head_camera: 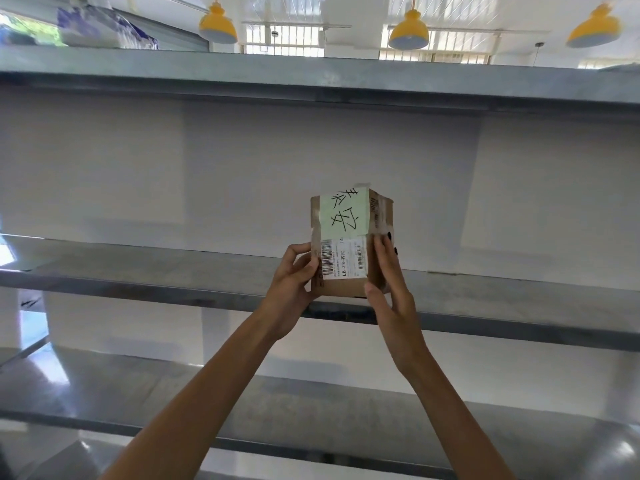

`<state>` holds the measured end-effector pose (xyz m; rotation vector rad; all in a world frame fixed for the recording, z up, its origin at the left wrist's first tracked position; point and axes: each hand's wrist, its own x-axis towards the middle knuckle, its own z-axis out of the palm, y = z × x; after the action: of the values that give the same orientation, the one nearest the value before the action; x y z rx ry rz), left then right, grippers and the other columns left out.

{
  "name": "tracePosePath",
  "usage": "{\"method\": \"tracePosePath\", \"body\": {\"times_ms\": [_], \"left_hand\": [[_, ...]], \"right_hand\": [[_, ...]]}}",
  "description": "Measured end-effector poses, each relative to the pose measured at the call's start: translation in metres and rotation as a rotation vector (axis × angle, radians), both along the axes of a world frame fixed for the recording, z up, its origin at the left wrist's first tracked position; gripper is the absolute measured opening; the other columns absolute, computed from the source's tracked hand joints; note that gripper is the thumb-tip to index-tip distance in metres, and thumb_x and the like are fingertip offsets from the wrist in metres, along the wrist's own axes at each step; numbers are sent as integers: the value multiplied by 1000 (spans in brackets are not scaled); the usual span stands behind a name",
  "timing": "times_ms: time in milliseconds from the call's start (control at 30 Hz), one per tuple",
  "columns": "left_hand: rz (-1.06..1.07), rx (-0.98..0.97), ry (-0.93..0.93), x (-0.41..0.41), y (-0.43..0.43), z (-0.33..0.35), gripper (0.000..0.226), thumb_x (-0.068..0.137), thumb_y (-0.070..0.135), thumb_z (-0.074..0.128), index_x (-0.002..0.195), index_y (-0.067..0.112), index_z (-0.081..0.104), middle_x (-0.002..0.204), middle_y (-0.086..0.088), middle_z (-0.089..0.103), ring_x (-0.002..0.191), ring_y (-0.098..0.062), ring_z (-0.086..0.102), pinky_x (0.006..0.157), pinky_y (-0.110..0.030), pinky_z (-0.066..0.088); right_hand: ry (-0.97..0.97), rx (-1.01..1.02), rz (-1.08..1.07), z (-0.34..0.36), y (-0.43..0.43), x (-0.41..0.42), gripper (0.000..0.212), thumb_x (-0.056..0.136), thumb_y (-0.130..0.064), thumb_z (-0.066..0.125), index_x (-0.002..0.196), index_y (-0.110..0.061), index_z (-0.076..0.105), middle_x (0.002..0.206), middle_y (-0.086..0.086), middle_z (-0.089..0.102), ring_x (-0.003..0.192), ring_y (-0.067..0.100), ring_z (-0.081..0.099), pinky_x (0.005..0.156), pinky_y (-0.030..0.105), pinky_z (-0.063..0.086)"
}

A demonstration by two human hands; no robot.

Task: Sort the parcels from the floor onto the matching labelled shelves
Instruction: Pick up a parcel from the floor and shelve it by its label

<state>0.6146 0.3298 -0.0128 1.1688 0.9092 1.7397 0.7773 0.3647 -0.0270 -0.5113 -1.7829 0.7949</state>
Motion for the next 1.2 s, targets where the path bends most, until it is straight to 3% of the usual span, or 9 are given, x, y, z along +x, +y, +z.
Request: {"method": "tracePosePath", "body": {"times_ms": [133, 300, 467, 600, 667, 733, 833, 1067, 1200], "left_hand": [[-22, 13, 34, 1, -2, 7, 19, 99, 16, 40, 113, 22, 51, 128, -11, 56, 111, -19, 54, 86, -38, 51], [10, 37, 152, 9, -5, 9, 26, 97, 23, 42, 122, 27, 47, 133, -7, 53, 122, -23, 51, 98, -42, 49], [-22, -38, 243, 8, -1, 8, 77, 73, 50, 57, 142, 43, 22, 149, 1, 37, 131, -24, 45, 108, -50, 39], [-138, -35, 248, 10, 3, 4, 110, 55, 59, 78, 144, 40, 17, 143, 0, 46, 124, -22, 53, 104, -47, 44], [-81, -29, 189, 15, 6, 5, 111, 54, 48, 81, 144, 40, 16, 142, -4, 46, 121, -25, 55, 102, -50, 45], [-30, -19, 154, 18, 10, 6, 109, 55, 43, 78, 144, 43, 14, 143, -7, 44, 121, -27, 55, 101, -52, 45], [-21, -16, 184, 20, 12, 6, 108, 56, 43, 78, 143, 46, 13, 143, -5, 43, 123, -27, 54, 101, -53, 46], [-46, -3, 393, 8, 7, 18, 119, 48, 63, 81, 140, 55, 6, 153, 1, 27, 135, -25, 39, 104, -53, 42], [13, 76, 354, -2, 9, 40, 100, 61, 49, 77, 140, 46, 16, 150, 0, 33, 132, -27, 44, 98, -44, 50]], "right_hand": [[65, -79, 131, 4, -3, 4, 61, 90, -34, 45, 141, -51, 17, 156, -22, 11, 144, 2, 15, 115, 41, 29], [141, -148, 180, 5, -3, 9, 65, 89, -34, 55, 141, -50, 19, 152, -21, 26, 135, -2, 33, 98, 14, 44], [192, -201, 205, -1, -1, 16, 64, 85, -40, 57, 141, -47, 27, 145, -20, 40, 133, 5, 40, 105, 29, 43], [145, -170, 208, 2, -2, 16, 68, 86, -31, 53, 145, -41, 20, 148, -17, 36, 129, 0, 43, 93, 19, 49], [147, -165, 166, 3, -3, 12, 69, 87, -35, 54, 145, -43, 16, 151, -18, 28, 129, -2, 41, 93, 17, 48], [185, -230, 140, 0, -3, 8, 74, 83, -49, 57, 144, -47, 14, 151, -17, 28, 126, -1, 41, 103, 29, 43], [303, -425, 270, -7, -3, 2, 104, 58, -68, 72, 144, -40, 21, 145, -5, 42, 128, 16, 47, 103, 45, 45], [414, -497, 331, -8, 2, 0, 101, 48, -61, 82, 135, -31, 40, 133, 2, 55, 119, 21, 57, 85, 35, 56], [421, -525, 354, -9, 2, -2, 107, 46, -60, 83, 138, -27, 38, 133, 3, 56, 119, 20, 57, 81, 30, 56]]}}
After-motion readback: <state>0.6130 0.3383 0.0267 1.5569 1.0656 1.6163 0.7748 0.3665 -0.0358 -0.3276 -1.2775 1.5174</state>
